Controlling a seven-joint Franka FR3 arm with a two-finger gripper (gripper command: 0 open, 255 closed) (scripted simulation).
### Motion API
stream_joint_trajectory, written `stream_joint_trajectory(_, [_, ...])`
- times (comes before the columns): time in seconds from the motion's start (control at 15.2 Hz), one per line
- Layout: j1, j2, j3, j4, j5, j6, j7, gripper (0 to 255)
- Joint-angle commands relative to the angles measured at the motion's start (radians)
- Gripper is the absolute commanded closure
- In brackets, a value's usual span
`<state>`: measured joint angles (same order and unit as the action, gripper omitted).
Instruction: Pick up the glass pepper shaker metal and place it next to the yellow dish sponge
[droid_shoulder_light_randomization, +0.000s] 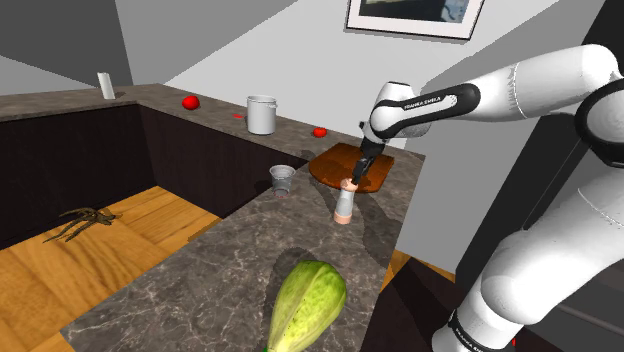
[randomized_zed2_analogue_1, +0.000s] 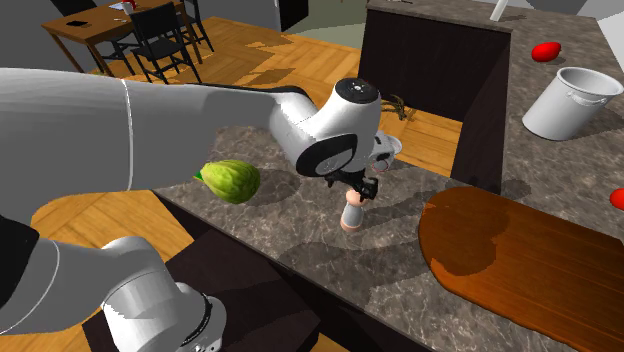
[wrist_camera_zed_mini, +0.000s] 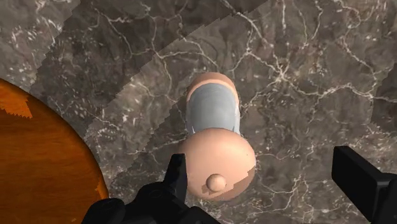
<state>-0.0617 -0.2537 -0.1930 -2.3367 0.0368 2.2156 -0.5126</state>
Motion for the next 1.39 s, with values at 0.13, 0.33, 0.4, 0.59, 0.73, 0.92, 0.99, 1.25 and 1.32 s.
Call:
stream_joint_trajectory(0.13, [-0.003, 0.098, -0.028, 0.048, 0.022, 0.056, -0.066, 0])
stream_joint_trajectory(0.33, [0.0, 0.123, -0.028, 0.032, 0.031, 0.096, -0.072, 0])
stream_joint_trajectory(0.4, [0.0, 0.132, -0.029, 0.027, 0.035, 0.109, -0.075, 0])
stream_joint_trajectory(0.59, [0.003, 0.155, -0.029, 0.016, 0.044, 0.144, -0.081, 0])
stream_joint_trajectory(0.73, [0.003, 0.155, -0.029, 0.016, 0.044, 0.144, -0.081, 0])
stream_joint_trajectory(0.92, [0.003, 0.155, -0.029, 0.016, 0.044, 0.144, -0.081, 0])
stream_joint_trajectory(0.99, [0.003, 0.155, -0.029, 0.016, 0.044, 0.144, -0.081, 0])
stream_joint_trajectory(1.25, [0.003, 0.155, -0.029, 0.016, 0.044, 0.143, -0.081, 255])
stream_joint_trajectory(1.32, [0.003, 0.155, -0.029, 0.016, 0.044, 0.143, -0.081, 255])
